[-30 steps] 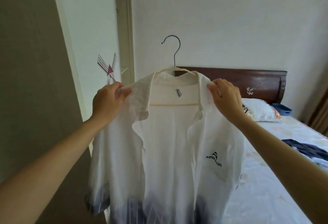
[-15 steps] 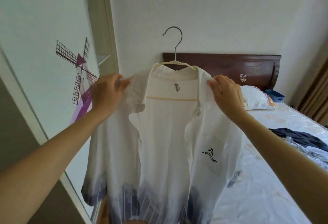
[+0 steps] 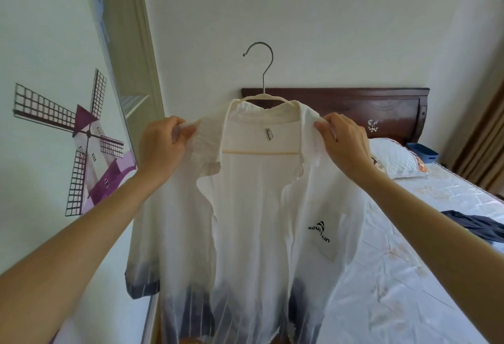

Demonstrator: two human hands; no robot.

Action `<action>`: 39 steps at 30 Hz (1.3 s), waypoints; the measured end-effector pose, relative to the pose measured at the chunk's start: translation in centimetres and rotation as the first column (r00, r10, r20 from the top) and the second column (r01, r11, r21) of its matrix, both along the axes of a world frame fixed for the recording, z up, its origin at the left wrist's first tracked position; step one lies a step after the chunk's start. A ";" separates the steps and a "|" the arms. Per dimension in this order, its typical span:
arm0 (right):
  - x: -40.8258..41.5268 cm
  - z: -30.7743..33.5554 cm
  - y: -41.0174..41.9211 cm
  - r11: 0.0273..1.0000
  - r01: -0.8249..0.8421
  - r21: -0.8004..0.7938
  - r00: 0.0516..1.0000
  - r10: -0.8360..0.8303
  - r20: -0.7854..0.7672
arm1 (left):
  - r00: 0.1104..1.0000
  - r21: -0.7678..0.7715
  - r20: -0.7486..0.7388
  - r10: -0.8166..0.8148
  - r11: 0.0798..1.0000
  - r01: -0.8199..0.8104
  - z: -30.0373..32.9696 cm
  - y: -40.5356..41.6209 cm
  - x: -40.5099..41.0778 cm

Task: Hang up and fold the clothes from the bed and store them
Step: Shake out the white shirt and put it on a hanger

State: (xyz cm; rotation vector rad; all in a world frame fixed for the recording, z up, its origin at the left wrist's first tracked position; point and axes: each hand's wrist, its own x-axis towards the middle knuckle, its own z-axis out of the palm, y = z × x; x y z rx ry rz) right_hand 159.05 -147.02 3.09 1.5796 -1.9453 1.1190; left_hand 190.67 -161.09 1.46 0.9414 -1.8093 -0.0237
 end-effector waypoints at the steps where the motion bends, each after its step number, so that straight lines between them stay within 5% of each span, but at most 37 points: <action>1: -0.1 -0.2 -1.2 1.000 -0.001 0.004 1.000 0.001 0.006 | 1.000 -0.003 0.003 -0.005 1.000 0.005 -0.1 -1.2 -0.2; 23: -12.4 -0.8 -34.6 0.989 -0.136 0.064 0.984 0.127 0.125 | 0.997 0.113 0.052 0.054 0.992 -0.059 0.0 -30.1 -10.8; 39: -11.1 -2.0 -57.0 0.959 -0.256 0.123 0.964 0.244 0.109 | 0.964 0.068 0.096 0.246 0.965 -0.253 -2.2 -48.8 -8.2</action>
